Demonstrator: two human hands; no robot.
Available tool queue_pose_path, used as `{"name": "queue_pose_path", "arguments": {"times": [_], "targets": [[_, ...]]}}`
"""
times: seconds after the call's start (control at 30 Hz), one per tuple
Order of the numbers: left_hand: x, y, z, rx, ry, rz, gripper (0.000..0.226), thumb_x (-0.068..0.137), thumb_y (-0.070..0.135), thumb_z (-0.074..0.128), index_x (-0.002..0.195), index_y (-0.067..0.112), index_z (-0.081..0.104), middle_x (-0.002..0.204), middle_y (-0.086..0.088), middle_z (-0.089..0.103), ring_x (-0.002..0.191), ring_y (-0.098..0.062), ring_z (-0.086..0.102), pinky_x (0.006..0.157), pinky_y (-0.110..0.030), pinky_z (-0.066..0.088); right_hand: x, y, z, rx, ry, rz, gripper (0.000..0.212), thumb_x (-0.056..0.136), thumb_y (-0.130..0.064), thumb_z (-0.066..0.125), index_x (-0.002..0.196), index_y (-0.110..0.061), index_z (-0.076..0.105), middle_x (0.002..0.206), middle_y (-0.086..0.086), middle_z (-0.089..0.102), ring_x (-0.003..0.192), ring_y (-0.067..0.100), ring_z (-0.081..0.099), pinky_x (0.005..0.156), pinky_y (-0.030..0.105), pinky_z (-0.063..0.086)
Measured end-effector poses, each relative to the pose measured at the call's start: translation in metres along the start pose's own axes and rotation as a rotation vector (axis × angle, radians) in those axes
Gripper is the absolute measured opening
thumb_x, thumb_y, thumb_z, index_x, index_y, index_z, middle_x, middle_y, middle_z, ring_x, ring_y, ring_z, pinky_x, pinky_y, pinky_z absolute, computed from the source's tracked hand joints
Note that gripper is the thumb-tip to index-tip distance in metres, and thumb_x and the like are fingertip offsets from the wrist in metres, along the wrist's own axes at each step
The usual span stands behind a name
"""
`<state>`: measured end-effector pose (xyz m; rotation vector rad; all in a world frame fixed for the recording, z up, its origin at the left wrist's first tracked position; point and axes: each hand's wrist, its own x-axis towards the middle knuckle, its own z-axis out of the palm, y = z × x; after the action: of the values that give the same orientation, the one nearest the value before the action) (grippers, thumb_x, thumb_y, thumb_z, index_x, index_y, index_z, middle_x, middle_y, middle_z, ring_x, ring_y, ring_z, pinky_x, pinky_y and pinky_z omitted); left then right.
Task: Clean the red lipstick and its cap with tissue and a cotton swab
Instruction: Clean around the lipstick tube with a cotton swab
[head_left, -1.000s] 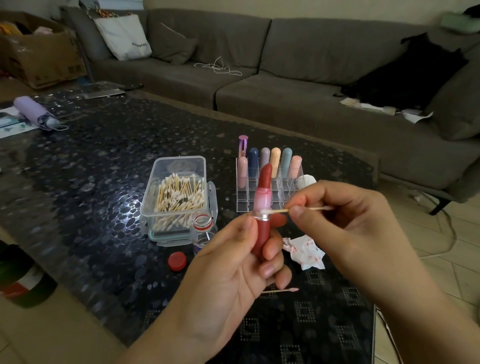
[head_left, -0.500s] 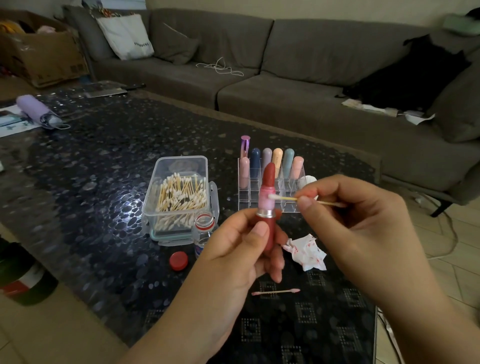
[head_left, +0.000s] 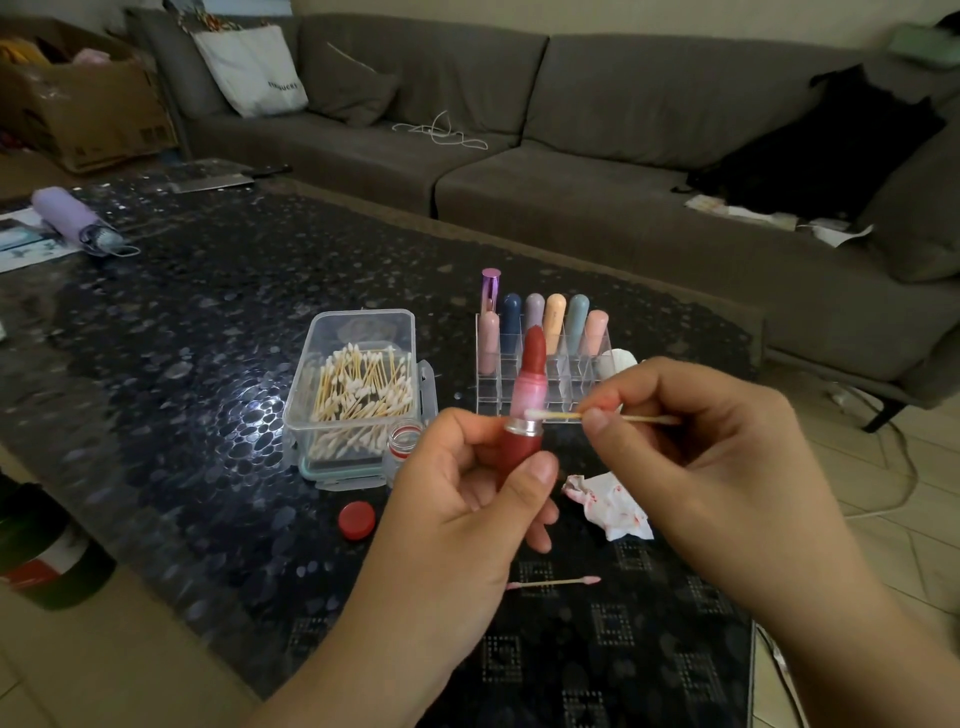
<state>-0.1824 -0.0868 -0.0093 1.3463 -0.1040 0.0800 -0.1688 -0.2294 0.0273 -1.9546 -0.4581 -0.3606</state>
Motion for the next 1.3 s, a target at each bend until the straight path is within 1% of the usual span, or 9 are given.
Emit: {"name": "queue_pose_path", "arguments": {"times": [0.13, 0.23, 0.4, 0.47, 0.57, 0.7, 0.83, 1.13, 1.3], "targets": [[0.001, 0.0, 0.002, -0.102, -0.028, -0.046, 0.029, 0.06, 0.024, 0.067, 0.086, 0.013, 0.06, 0.057, 0.002, 0.065, 0.053, -0.01, 0.061, 0.053, -0.018, 0.05, -0.001, 0.0, 0.001, -0.016, -0.01, -0.014, 0.009, 0.078, -0.02, 0.065, 0.069, -0.021, 0.067, 0.054, 0.004, 0.058, 0.045, 0.007, 0.048, 0.045, 0.009, 0.038], [0.001, -0.002, 0.001, -0.127, -0.073, -0.05, 0.023, 0.07, 0.024, 0.072, 0.09, 0.013, 0.067, 0.059, 0.002, 0.066, 0.057, -0.009, 0.064, 0.058, -0.02, 0.052, 0.0, 0.0, 0.001, -0.003, -0.011, -0.007, 0.005, 0.075, -0.022, 0.064, 0.072, -0.022, 0.067, 0.061, 0.007, 0.062, 0.048, 0.01, 0.051, 0.046, 0.011, 0.041], [0.001, -0.001, 0.002, -0.143, -0.097, -0.043, 0.019, 0.076, 0.027, 0.058, 0.087, 0.012, 0.063, 0.062, 0.003, 0.064, 0.055, -0.013, 0.061, 0.052, -0.022, 0.05, 0.0, 0.003, 0.004, 0.015, 0.0, -0.003, 0.002, 0.075, -0.022, 0.064, 0.075, -0.022, 0.067, 0.06, 0.008, 0.062, 0.048, 0.015, 0.051, 0.047, 0.013, 0.043], [0.0, -0.003, 0.003, -0.113, -0.11, -0.033, 0.018, 0.084, 0.034, 0.052, 0.085, 0.018, 0.062, 0.057, 0.006, 0.056, 0.049, -0.012, 0.053, 0.051, -0.024, 0.046, 0.0, 0.003, 0.004, 0.02, -0.004, -0.001, 0.003, 0.075, -0.023, 0.064, 0.075, -0.022, 0.067, 0.06, 0.008, 0.063, 0.048, 0.014, 0.052, 0.047, 0.013, 0.042], [0.001, -0.006, 0.004, -0.143, -0.109, -0.032, 0.022, 0.081, 0.035, 0.046, 0.083, 0.025, 0.065, 0.058, 0.008, 0.045, 0.052, -0.009, 0.04, 0.053, -0.023, 0.042, -0.001, 0.003, 0.004, 0.003, -0.011, 0.003, 0.004, 0.075, -0.023, 0.064, 0.075, -0.022, 0.067, 0.061, 0.006, 0.064, 0.05, 0.016, 0.053, 0.047, 0.014, 0.043], [0.001, -0.005, 0.001, -0.271, -0.135, -0.072, 0.029, 0.081, 0.033, 0.044, 0.086, 0.019, 0.069, 0.063, 0.003, 0.051, 0.055, -0.01, 0.044, 0.054, -0.023, 0.044, -0.001, 0.003, 0.002, -0.009, 0.009, 0.007, 0.004, 0.076, -0.023, 0.064, 0.075, -0.022, 0.068, 0.061, 0.008, 0.062, 0.047, 0.013, 0.048, 0.045, 0.01, 0.039], [0.001, -0.005, -0.002, -0.241, -0.144, -0.08, 0.025, 0.079, 0.028, 0.046, 0.082, 0.022, 0.07, 0.062, 0.004, 0.054, 0.056, -0.01, 0.047, 0.056, -0.025, 0.045, 0.0, 0.003, 0.001, -0.004, 0.033, 0.008, 0.009, 0.081, -0.023, 0.067, 0.072, -0.024, 0.067, 0.061, 0.009, 0.059, 0.046, 0.006, 0.046, 0.044, 0.011, 0.037], [0.001, -0.008, -0.001, -0.08, -0.084, -0.013, 0.015, 0.078, 0.025, 0.05, 0.086, 0.018, 0.06, 0.069, 0.003, 0.064, 0.057, -0.009, 0.051, 0.062, -0.031, 0.042, -0.001, 0.004, 0.003, -0.056, 0.016, -0.018, 0.008, 0.077, -0.023, 0.063, 0.07, -0.022, 0.066, 0.058, 0.009, 0.06, 0.046, 0.02, 0.05, 0.044, 0.016, 0.04], [0.002, -0.01, 0.001, -0.001, -0.05, 0.047, 0.007, 0.079, 0.027, 0.051, 0.083, 0.029, 0.056, 0.067, 0.005, 0.064, 0.054, -0.009, 0.051, 0.063, -0.033, 0.042, -0.001, 0.004, 0.005, -0.065, 0.049, -0.042, 0.008, 0.078, -0.023, 0.062, 0.072, -0.024, 0.066, 0.058, 0.01, 0.058, 0.048, 0.022, 0.049, 0.043, 0.021, 0.039]]}}
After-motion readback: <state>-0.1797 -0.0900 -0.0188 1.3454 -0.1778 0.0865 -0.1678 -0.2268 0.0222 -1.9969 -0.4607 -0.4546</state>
